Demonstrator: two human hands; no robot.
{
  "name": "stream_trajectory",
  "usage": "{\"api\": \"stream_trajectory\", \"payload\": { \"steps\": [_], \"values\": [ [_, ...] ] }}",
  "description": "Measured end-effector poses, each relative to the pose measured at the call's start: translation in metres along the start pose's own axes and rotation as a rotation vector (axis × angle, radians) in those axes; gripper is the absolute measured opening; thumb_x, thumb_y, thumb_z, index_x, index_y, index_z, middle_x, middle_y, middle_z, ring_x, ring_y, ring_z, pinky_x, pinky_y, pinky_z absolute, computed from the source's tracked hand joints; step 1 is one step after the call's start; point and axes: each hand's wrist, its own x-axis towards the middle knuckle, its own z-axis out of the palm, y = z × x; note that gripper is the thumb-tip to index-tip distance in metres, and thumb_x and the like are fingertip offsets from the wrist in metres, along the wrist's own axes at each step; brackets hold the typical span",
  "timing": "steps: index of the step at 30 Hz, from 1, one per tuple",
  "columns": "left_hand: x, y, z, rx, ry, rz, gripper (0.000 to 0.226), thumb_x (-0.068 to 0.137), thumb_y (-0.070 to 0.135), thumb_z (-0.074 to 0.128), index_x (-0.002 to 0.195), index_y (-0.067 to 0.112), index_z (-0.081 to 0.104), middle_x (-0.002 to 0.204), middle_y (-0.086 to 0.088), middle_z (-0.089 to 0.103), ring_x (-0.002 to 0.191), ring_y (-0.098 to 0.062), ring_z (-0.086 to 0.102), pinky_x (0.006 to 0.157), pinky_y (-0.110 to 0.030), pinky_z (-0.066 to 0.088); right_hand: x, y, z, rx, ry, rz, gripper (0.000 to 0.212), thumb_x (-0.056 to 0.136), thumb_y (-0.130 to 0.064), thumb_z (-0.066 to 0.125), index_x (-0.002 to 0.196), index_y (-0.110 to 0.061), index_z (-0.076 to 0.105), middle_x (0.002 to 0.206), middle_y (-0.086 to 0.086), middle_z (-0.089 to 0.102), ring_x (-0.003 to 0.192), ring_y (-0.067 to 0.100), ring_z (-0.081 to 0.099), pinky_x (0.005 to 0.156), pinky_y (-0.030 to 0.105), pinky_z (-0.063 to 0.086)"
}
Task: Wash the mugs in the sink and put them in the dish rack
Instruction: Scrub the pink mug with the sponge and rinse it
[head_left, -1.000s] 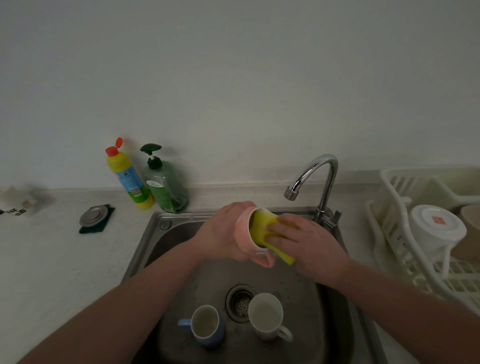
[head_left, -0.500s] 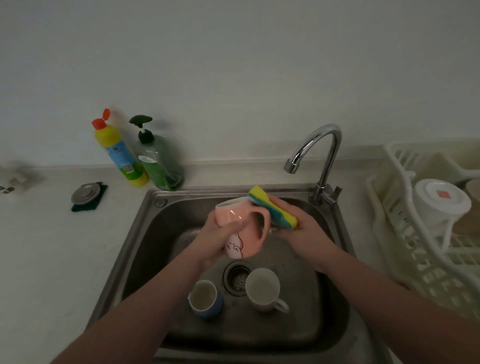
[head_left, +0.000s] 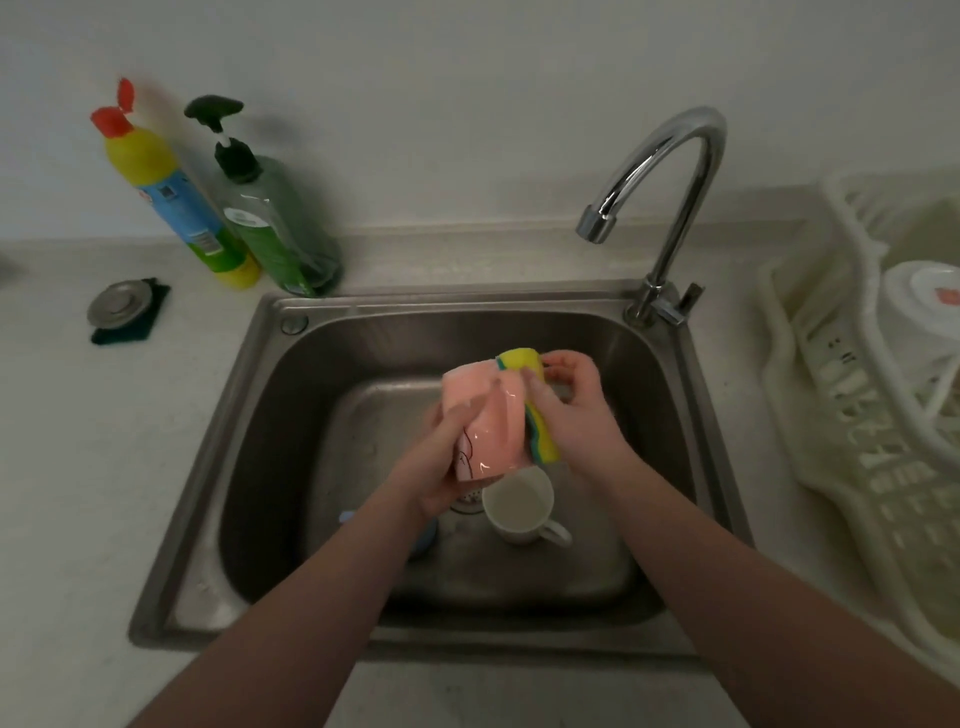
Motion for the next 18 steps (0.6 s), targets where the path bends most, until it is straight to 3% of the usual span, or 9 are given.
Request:
{"api": "stream_trajectory", "payload": {
  "steps": [3, 7, 10, 13, 15, 18],
  "values": [
    [0.006, -0.01, 0.002, -0.041, 0.048, 0.012, 0.071, 0.07, 0.046, 0.076, 0.134, 0.026, 0.049, 0.126, -0.013, 0.062, 0.111, -0.032, 0.063, 0.077, -0.05, 0.056, 0.002, 0.008, 0.008, -0.123, 0.036, -0.113, 0.043, 0.092, -0.035, 0.058, 0.133, -0.028, 0.047, 0.125, -0.006, 0.044, 0.109, 0.006, 0.048, 0.094, 0.026, 0.043],
    [0.014, -0.023, 0.002, -0.083, 0.045, -0.021, 0.075, 0.07, 0.056, 0.07, 0.136, 0.026, 0.05, 0.128, -0.011, 0.062, 0.111, -0.029, 0.063, 0.071, -0.042, 0.056, 0.001, 0.02, 0.015, -0.149, 0.079, -0.124, 0.041, 0.096, -0.032, 0.052, 0.135, -0.023, 0.05, 0.13, -0.001, 0.038, 0.11, 0.005, 0.044, 0.098, 0.023, 0.037],
    [0.021, -0.031, 0.0, -0.018, 0.072, -0.032, 0.087, 0.061, 0.065, 0.074, 0.135, 0.026, 0.051, 0.126, -0.011, 0.064, 0.107, -0.027, 0.066, 0.071, -0.04, 0.056, 0.004, 0.032, 0.013, -0.063, 0.051, -0.03, 0.041, 0.096, -0.033, 0.051, 0.136, -0.026, 0.048, 0.135, -0.004, 0.047, 0.119, 0.008, 0.047, 0.105, 0.032, 0.04],
    [0.027, -0.042, -0.002, 0.038, 0.084, -0.032, 0.091, 0.055, 0.069, 0.077, 0.132, 0.028, 0.053, 0.122, -0.009, 0.066, 0.108, -0.028, 0.065, 0.072, -0.041, 0.056, 0.006, 0.047, 0.009, 0.013, 0.031, 0.065, 0.041, 0.095, -0.035, 0.053, 0.135, -0.026, 0.05, 0.13, -0.005, 0.055, 0.118, 0.011, 0.053, 0.103, 0.04, 0.045],
    [0.031, -0.049, -0.002, 0.036, 0.093, -0.01, 0.083, 0.06, 0.066, 0.076, 0.131, 0.03, 0.052, 0.122, -0.007, 0.066, 0.108, -0.028, 0.066, 0.073, -0.045, 0.056, 0.006, 0.057, 0.007, 0.045, 0.049, 0.085, 0.039, 0.094, -0.036, 0.054, 0.132, -0.027, 0.054, 0.125, -0.004, 0.06, 0.114, 0.011, 0.057, 0.101, 0.04, 0.048],
    [0.034, -0.06, -0.001, 0.0, 0.148, 0.01, 0.094, 0.05, 0.067, 0.08, 0.129, 0.03, 0.046, 0.122, -0.006, 0.063, 0.107, -0.028, 0.065, 0.077, -0.052, 0.056, 0.005, 0.069, 0.006, 0.099, 0.051, 0.127, 0.032, 0.095, -0.037, 0.053, 0.124, -0.027, 0.059, 0.116, -0.005, 0.065, 0.108, 0.012, 0.061, 0.093, 0.035, 0.052]
  ]
}}
